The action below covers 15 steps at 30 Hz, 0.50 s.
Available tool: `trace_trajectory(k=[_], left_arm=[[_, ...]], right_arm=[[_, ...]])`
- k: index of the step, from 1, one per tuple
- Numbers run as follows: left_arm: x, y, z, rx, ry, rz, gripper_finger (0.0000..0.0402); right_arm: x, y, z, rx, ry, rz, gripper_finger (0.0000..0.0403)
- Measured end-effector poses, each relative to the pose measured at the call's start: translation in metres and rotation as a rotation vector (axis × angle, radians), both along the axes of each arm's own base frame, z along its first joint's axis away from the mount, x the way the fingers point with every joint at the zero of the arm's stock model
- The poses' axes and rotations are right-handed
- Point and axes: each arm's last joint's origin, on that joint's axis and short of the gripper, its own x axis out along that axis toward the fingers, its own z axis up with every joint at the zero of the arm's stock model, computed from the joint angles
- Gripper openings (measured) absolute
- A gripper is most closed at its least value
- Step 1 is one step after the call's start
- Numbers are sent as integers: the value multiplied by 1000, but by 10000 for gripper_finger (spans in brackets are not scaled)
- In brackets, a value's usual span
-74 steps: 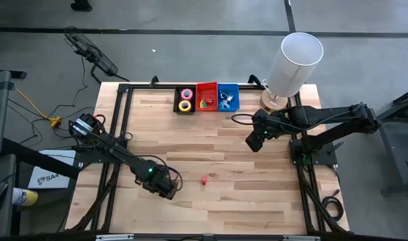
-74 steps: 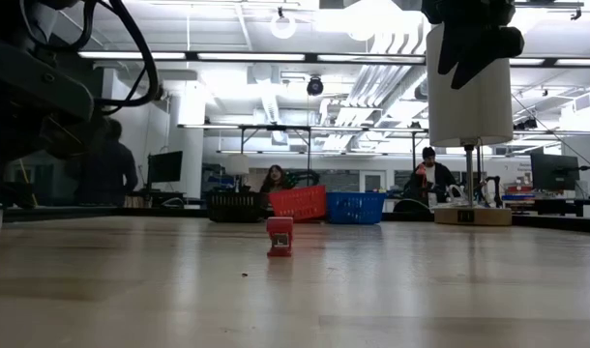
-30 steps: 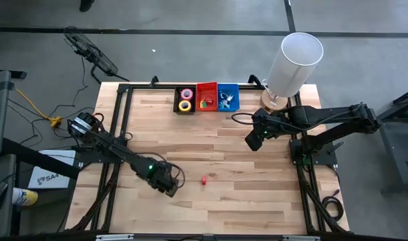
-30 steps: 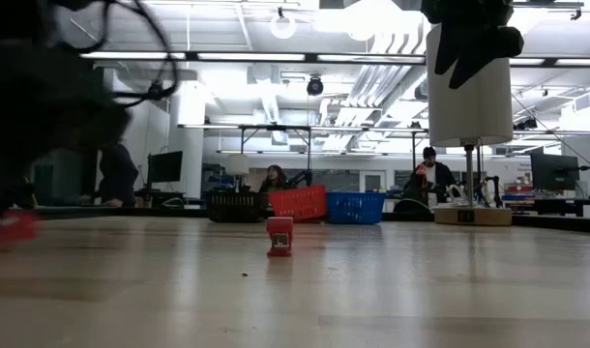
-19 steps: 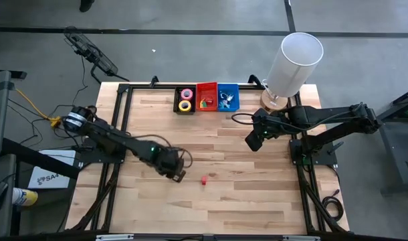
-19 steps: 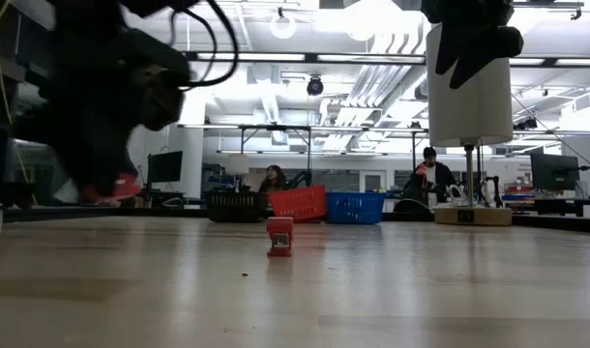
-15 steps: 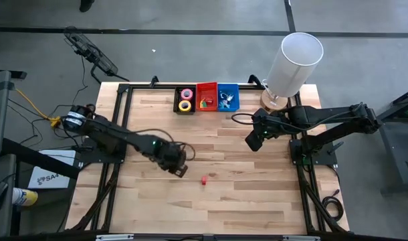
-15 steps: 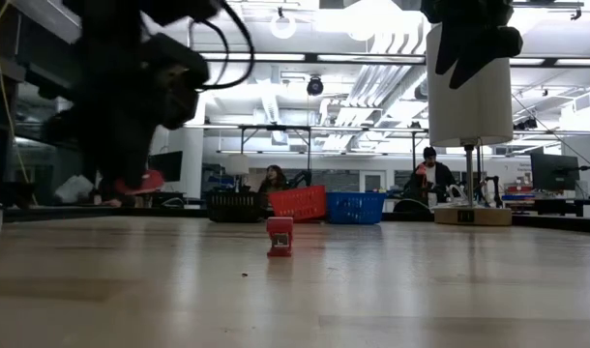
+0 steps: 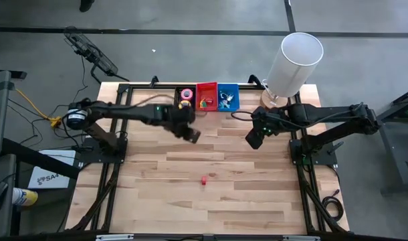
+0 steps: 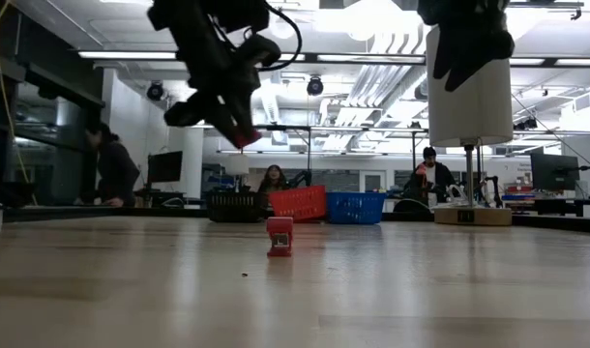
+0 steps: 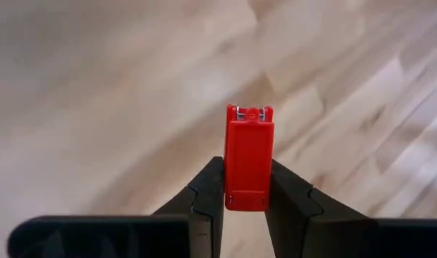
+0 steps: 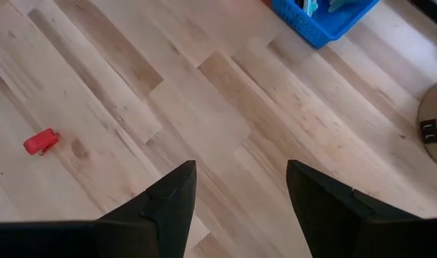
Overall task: Pick and place Stapler, Stapler remover, tape
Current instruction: Put the red stapler into the red bin
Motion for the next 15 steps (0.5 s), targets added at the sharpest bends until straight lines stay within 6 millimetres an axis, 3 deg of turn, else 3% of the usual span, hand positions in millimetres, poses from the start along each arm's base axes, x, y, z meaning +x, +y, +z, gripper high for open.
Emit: trace_trajectory(k=[15], left_arm=[[-17, 105, 38, 183, -111, 137, 68]], right_arm=[[1, -7, 1, -33, -13, -29, 208]])
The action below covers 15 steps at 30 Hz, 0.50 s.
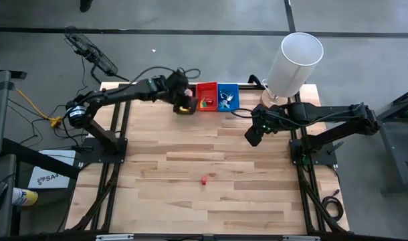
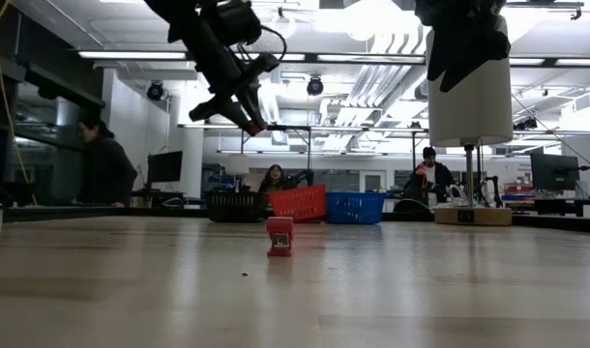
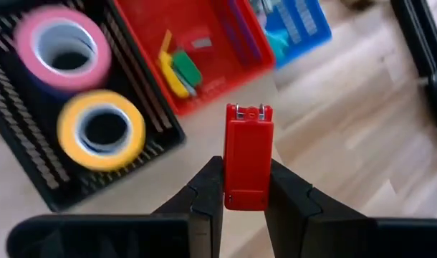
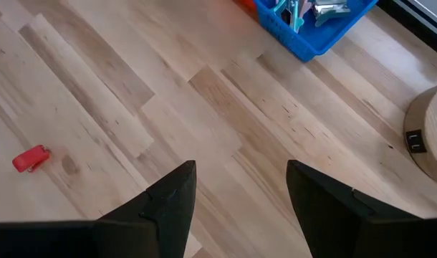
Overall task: Pick and place Stapler, Stapler remover, tape
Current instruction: Put the red stapler into the red bin
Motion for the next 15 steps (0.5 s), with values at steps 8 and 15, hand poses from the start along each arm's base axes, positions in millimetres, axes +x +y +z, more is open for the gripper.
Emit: trace_trajectory(k=[8, 15], left_arm=[[0, 42, -10, 12, -100, -16, 68], [15, 67, -35, -21, -103, -35, 68]], right_arm=[[0, -1, 0, -3, -20, -72, 208], [0, -2, 0, -1, -38, -130, 208]])
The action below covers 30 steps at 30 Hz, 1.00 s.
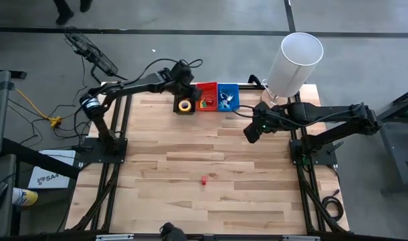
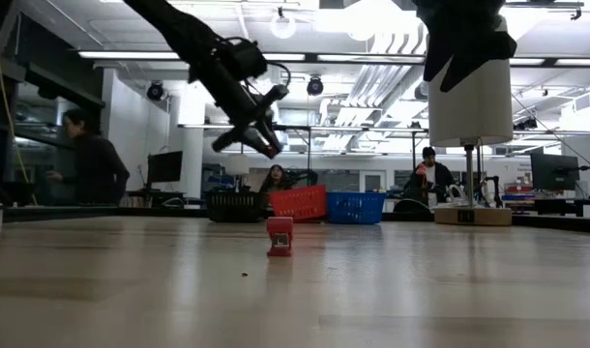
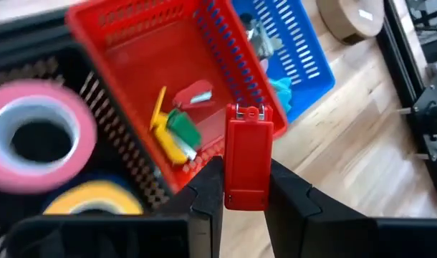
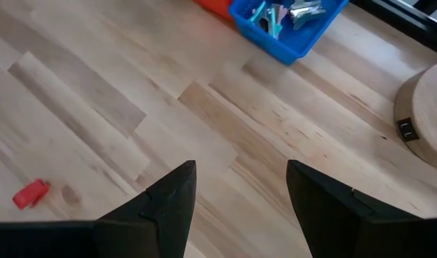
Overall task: Pick and place Stapler, Stapler remover, tape
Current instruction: Put the red stapler into the red bin
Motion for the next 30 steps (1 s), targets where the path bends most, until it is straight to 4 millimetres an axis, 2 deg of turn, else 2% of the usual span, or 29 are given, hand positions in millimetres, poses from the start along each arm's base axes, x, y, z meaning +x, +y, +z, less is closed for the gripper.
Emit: trace_trajectory(k=[5, 12, 20, 30], left_arm=[[25, 15, 1, 43, 8, -77, 68], [49, 38, 5, 88, 125, -179, 68], [62, 55, 3, 82, 233, -226, 68], [64, 61, -25, -34, 335, -203, 68]], right_arm=[[0, -4, 0, 2, -12, -52, 208], [-1, -6, 0, 11, -22, -90, 208], [-1, -6, 0, 23, -33, -115, 208], [-1, -7, 0, 18, -49, -160, 208]])
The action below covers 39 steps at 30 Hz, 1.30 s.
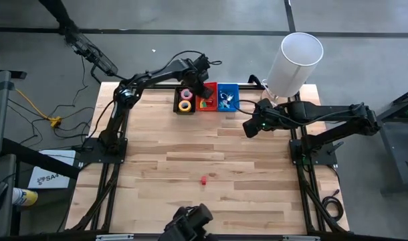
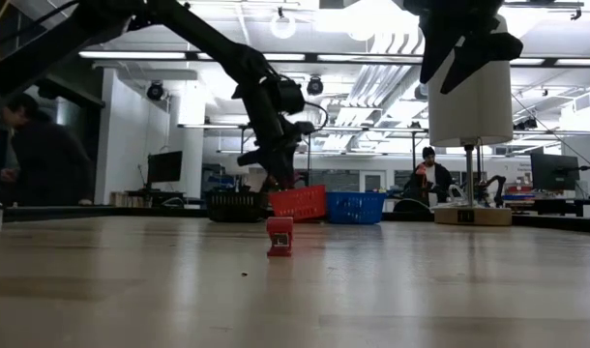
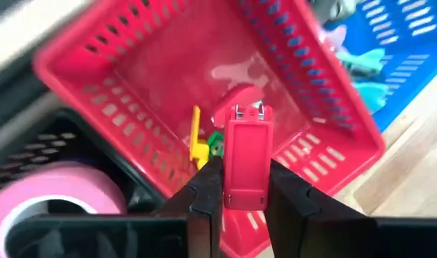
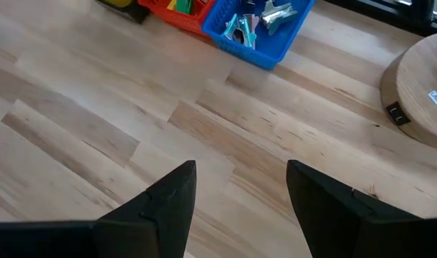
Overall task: Pick and place Stapler, Stapler remover, tape
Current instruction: Put the red stapler into the red bin
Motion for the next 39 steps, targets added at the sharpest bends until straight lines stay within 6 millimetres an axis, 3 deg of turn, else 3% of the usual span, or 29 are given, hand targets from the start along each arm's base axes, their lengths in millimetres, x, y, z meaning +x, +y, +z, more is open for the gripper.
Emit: trace_trajectory(k=[4, 12, 23, 28, 39], left_arm=[[2, 0, -11, -52, 11, -1, 74], [3, 0, -12, -65, 2, 7, 84], [1, -1, -13, -78, 15, -9, 178], [1, -2, -11, -81, 4, -57, 202], [-10, -11, 40, -45, 83, -271, 204]], right_arm=[[0, 0, 0, 0, -2, -5, 208], [0, 0, 0, 11, -10, -21, 208], [0, 0, 0, 16, -10, -19, 208], [0, 0, 0, 16, -10, -19, 208], [0, 1, 0, 20, -5, 1, 208]])
